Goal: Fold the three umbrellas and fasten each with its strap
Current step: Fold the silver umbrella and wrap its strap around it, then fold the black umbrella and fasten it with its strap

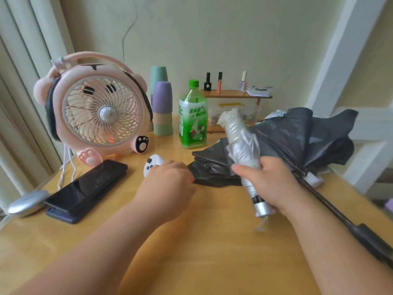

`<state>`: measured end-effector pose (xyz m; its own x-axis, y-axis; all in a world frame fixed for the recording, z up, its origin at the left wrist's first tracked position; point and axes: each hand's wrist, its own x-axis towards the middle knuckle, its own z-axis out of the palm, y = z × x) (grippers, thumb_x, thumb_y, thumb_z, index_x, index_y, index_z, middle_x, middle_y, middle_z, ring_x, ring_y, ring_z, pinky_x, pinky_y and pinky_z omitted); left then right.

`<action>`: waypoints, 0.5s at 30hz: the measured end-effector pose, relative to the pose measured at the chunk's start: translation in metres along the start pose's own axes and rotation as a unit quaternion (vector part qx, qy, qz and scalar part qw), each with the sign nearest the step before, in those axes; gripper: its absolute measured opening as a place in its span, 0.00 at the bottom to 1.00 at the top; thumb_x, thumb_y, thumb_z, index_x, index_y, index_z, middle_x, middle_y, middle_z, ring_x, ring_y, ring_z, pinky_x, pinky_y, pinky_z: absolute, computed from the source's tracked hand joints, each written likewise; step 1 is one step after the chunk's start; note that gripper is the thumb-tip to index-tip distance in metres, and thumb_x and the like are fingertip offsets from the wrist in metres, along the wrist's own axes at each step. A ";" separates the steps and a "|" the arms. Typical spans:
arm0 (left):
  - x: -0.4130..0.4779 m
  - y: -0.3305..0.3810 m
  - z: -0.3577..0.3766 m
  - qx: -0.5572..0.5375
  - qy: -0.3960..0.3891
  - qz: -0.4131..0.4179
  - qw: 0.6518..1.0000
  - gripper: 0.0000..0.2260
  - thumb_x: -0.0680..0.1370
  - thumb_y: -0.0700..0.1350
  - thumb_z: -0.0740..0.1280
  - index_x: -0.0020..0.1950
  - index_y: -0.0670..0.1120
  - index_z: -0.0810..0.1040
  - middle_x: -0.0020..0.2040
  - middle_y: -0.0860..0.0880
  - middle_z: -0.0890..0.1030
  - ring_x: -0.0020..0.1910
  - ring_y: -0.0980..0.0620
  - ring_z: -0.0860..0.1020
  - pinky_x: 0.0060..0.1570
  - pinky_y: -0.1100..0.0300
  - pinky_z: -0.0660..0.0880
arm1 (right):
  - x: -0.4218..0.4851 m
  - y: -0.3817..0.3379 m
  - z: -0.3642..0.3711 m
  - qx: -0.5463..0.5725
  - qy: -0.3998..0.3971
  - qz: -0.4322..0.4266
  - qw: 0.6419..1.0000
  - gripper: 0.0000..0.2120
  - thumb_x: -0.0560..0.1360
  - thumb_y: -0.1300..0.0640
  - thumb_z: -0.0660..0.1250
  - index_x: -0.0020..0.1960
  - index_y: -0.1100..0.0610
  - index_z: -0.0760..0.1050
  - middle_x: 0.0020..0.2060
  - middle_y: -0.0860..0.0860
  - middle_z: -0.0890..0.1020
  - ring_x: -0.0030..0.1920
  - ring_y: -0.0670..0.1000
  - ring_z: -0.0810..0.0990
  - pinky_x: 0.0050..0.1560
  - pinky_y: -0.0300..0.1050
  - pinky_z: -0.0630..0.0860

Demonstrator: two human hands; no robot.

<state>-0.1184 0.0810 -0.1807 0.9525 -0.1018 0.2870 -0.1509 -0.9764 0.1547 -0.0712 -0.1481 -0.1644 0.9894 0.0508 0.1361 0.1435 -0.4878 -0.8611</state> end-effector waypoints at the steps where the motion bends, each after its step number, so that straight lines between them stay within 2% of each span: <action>1: 0.004 0.005 0.005 0.043 -0.022 0.021 0.999 0.12 0.81 0.54 0.63 0.60 0.54 0.80 0.61 0.57 0.76 0.63 0.51 0.71 0.61 0.53 0.69 | -0.002 -0.001 0.003 -0.013 -0.010 -0.002 1.000 0.16 0.71 0.44 0.78 0.38 0.57 0.81 0.29 0.48 0.81 0.32 0.50 0.79 0.34 0.44 0.72; 3: 0.011 0.006 0.014 0.111 -0.056 0.039 0.991 0.12 0.82 0.54 0.60 0.60 0.54 0.78 0.60 0.55 0.75 0.64 0.49 0.71 0.63 0.53 0.66 | -0.005 0.000 0.009 -0.027 -0.028 -0.005 0.999 0.17 0.71 0.45 0.78 0.35 0.55 0.77 0.24 0.45 0.77 0.26 0.44 0.75 0.29 0.38 0.69; 5: 0.016 -0.002 0.017 0.141 -0.076 0.018 0.987 0.10 0.82 0.52 0.59 0.57 0.54 0.78 0.57 0.54 0.76 0.63 0.49 0.71 0.65 0.52 0.62 | -0.006 0.000 0.011 -0.028 -0.036 -0.006 0.999 0.18 0.71 0.46 0.77 0.32 0.54 0.74 0.21 0.43 0.75 0.23 0.41 0.72 0.24 0.33 0.66; 8: 0.012 -0.015 0.015 0.140 -0.099 0.005 0.985 0.10 0.80 0.43 0.58 0.55 0.54 0.77 0.55 0.56 0.76 0.63 0.52 0.71 0.70 0.47 0.57 | -0.007 0.000 0.011 -0.028 -0.041 -0.010 0.999 0.18 0.72 0.46 0.77 0.32 0.53 0.73 0.21 0.42 0.75 0.22 0.40 0.72 0.25 0.34 0.66; 11: 0.005 -0.031 0.013 0.107 -0.126 0.009 0.986 0.18 0.75 0.35 0.57 0.57 0.53 0.78 0.56 0.56 0.76 0.65 0.53 0.70 0.74 0.40 0.52 | -0.006 0.000 0.010 -0.032 -0.037 -0.016 0.999 0.17 0.72 0.46 0.77 0.33 0.54 0.74 0.21 0.43 0.75 0.23 0.41 0.72 0.25 0.35 0.67; 15: 0.005 -0.053 0.005 0.049 -0.110 -0.005 0.993 0.20 0.76 0.34 0.59 0.62 0.50 0.80 0.62 0.53 0.78 0.69 0.50 0.71 0.75 0.47 0.54 | -0.007 -0.001 0.012 -0.032 -0.046 -0.023 0.998 0.17 0.73 0.47 0.77 0.33 0.54 0.74 0.21 0.43 0.75 0.23 0.41 0.72 0.24 0.33 0.67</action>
<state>-0.1044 0.1318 -0.1919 0.9903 -0.1198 0.0704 -0.1241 -0.9905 0.0600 -0.0781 -0.1374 -0.1710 0.9801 0.1525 0.1271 0.1902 -0.5381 -0.8211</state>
